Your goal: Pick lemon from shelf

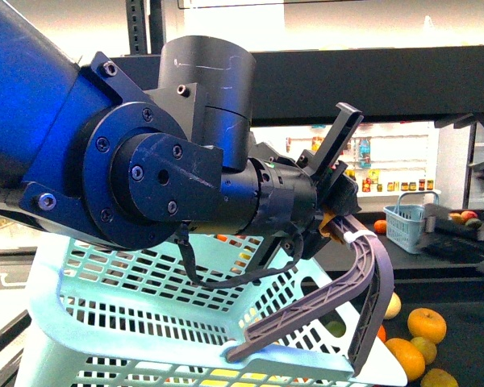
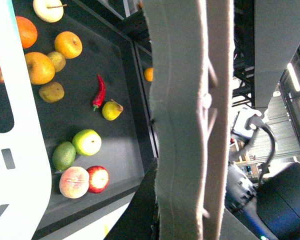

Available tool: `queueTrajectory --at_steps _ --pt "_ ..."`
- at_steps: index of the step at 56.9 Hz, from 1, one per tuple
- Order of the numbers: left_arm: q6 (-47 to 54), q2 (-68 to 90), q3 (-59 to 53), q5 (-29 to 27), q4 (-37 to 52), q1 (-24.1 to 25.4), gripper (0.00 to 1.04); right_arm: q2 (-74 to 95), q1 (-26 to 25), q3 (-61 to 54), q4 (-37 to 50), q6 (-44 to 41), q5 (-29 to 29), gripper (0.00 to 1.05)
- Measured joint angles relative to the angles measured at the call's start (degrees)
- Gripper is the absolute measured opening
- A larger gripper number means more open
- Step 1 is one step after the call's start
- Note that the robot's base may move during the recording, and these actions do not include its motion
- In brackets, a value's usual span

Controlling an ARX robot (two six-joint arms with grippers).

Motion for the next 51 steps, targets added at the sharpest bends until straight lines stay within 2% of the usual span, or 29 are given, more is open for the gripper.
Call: queueTrajectory --at_steps 4,10,14,20,22,26,33,35,39,41,51 --pt "0.2 0.0 0.0 0.0 0.0 0.0 0.08 -6.6 -2.2 -6.1 4.1 -2.4 -0.4 0.97" --pt "0.1 0.0 0.0 0.1 0.0 -0.1 0.08 -20.3 -3.8 -16.7 5.3 -4.9 -3.8 0.97" --pt "-0.1 0.0 0.0 0.2 0.0 -0.1 0.08 -30.0 -4.9 -23.5 2.3 -5.5 -6.7 0.97" --pt "0.1 0.0 0.0 0.1 0.0 -0.1 0.08 -45.1 -7.1 -32.8 -3.6 -6.5 -7.5 0.97" --pt "0.1 0.0 0.0 0.0 0.0 -0.1 0.08 -49.0 -7.7 -35.8 -2.3 -7.5 -8.5 0.93" --pt "0.1 0.0 0.0 0.0 0.0 -0.1 0.08 -58.8 -8.0 -42.3 -0.3 -10.5 -9.2 0.82" --pt "0.1 0.0 0.0 0.1 0.0 -0.1 0.08 -77.1 -4.7 -51.0 -11.1 -12.9 -6.2 0.61" --pt "0.1 0.0 0.0 0.1 0.0 -0.1 0.08 -82.0 -3.0 -52.5 -14.6 -13.1 -3.7 0.56" --pt "0.1 0.0 0.0 0.0 0.0 0.0 0.08 -91.7 4.5 -55.8 -17.2 -13.5 4.4 0.42" --pt "0.1 0.0 0.0 0.0 0.0 0.0 0.08 -94.8 6.8 -57.7 -17.0 -13.9 4.8 0.33" --pt "0.0 0.0 0.0 0.1 0.0 -0.1 0.08 -97.2 7.6 -61.3 -16.9 -14.3 5.9 0.02"
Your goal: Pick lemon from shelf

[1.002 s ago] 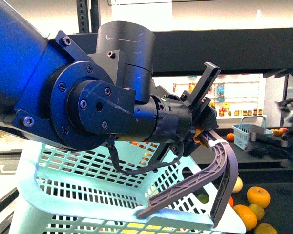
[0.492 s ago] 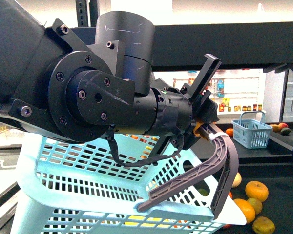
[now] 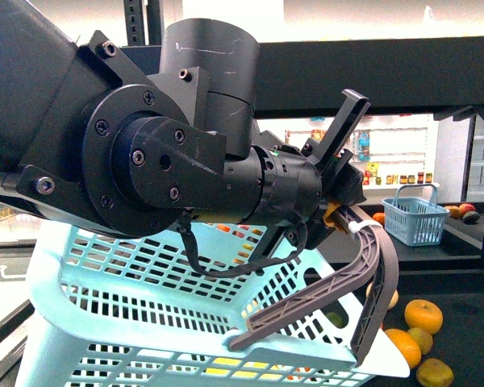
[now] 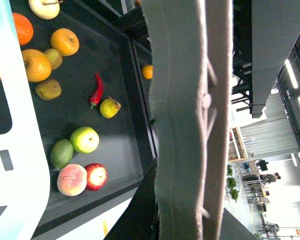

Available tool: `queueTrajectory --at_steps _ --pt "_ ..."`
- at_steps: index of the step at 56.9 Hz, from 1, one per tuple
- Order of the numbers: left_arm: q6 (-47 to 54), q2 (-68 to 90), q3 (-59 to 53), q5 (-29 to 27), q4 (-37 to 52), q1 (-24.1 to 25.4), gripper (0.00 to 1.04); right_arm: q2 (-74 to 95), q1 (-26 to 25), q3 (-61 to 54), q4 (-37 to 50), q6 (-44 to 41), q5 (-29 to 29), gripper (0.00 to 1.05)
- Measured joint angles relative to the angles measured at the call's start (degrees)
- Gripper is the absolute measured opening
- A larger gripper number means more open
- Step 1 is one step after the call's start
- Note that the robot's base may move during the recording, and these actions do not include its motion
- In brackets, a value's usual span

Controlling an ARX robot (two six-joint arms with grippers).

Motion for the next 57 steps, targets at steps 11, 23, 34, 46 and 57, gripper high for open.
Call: queueTrajectory --at_steps 11,23,34,46,57 --pt "0.1 0.0 0.0 -0.1 0.0 0.0 0.08 -1.0 0.0 -0.7 0.3 0.0 -0.1 0.02" --pt "0.0 0.0 0.0 -0.1 0.0 0.0 0.08 -3.3 0.1 -2.7 0.5 0.0 -0.1 0.02" --pt "0.0 0.0 0.0 -0.1 0.0 0.0 0.08 -3.4 0.1 -2.7 0.6 0.0 0.0 0.05" --pt "0.0 0.0 0.0 -0.1 0.0 0.0 0.08 -3.4 0.1 -2.7 0.6 0.0 0.0 0.40" --pt "0.1 0.0 0.0 -0.1 0.0 0.0 0.08 -3.4 0.1 -2.7 0.6 0.0 0.0 0.75"
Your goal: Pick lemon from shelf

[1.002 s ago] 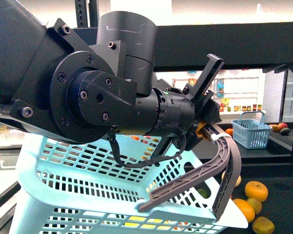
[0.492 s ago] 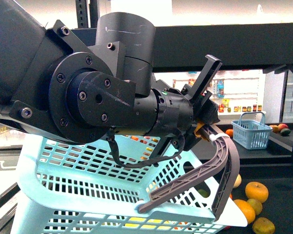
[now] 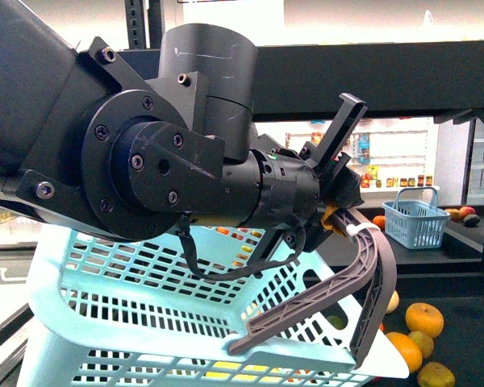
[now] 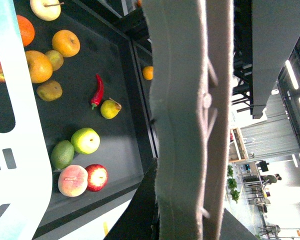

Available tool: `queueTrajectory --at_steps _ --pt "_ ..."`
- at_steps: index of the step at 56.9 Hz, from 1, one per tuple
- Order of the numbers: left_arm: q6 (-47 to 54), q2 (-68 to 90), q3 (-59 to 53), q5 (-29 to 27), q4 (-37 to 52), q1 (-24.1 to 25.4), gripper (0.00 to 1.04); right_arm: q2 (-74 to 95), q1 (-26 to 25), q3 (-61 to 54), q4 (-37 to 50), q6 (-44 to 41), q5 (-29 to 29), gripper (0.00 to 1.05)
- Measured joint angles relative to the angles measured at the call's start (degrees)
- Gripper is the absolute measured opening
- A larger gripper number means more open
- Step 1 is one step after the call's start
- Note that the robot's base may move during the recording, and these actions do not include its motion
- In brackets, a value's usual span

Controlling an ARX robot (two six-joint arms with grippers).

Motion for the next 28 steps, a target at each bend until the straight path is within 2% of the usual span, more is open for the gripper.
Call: queueTrajectory --at_steps 4,8,18,28 --pt "0.0 0.0 0.0 0.0 0.0 0.0 0.08 0.0 0.0 0.0 0.0 0.0 0.0 0.87" --pt "1.1 0.0 -0.5 -3.4 2.1 0.0 0.08 0.0 0.0 0.0 0.0 0.0 0.0 0.98" --pt "4.6 0.0 -0.8 -10.1 6.2 1.4 0.08 0.0 0.0 0.0 0.0 0.0 0.0 0.97" --pt "-0.2 -0.2 -3.7 -19.4 11.9 6.3 0.08 0.0 0.0 0.0 0.0 0.0 0.0 0.97"
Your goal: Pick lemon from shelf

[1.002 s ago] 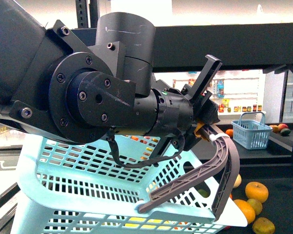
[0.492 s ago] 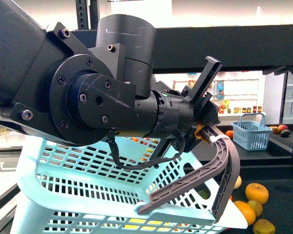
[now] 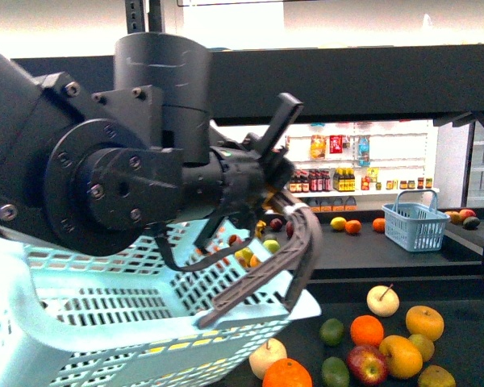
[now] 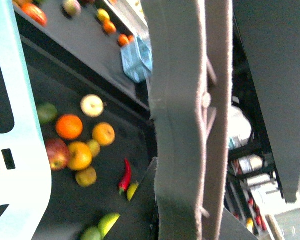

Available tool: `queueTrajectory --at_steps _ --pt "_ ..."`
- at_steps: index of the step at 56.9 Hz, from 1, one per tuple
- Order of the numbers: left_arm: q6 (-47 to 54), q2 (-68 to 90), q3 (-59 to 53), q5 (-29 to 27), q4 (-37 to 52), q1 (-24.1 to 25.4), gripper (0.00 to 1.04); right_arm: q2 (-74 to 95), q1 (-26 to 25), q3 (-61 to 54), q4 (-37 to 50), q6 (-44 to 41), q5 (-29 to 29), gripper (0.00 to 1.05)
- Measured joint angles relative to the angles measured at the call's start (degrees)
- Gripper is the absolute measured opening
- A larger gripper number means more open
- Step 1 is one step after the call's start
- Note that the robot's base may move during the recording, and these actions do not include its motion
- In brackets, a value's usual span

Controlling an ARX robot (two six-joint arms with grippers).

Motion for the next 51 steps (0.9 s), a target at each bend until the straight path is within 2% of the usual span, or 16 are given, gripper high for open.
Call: queueTrajectory --at_steps 10,19,23,35,42,51 --pt "-9.0 -1.2 -6.0 -10.1 8.9 9.4 0.08 0.0 0.0 0.0 0.0 0.0 0.0 0.97" --pt "-17.0 -2.4 -7.7 -12.8 14.8 19.9 0.08 0.0 0.0 0.0 0.0 0.0 0.0 0.97" --pt "-19.2 -2.9 -8.0 -12.8 16.4 23.8 0.08 0.0 0.0 0.0 0.0 0.0 0.0 0.97" --pt "-25.3 -3.3 -11.3 -11.5 22.3 29.4 0.08 0.0 0.0 0.0 0.0 0.0 0.0 0.97" --pt "-28.6 -3.3 -14.4 -7.8 28.9 34.1 0.08 0.0 0.0 0.0 0.0 0.0 0.0 0.97" --pt "-29.0 -2.4 -15.1 -3.0 34.3 37.7 0.08 0.0 0.0 0.0 0.0 0.0 0.0 0.97"
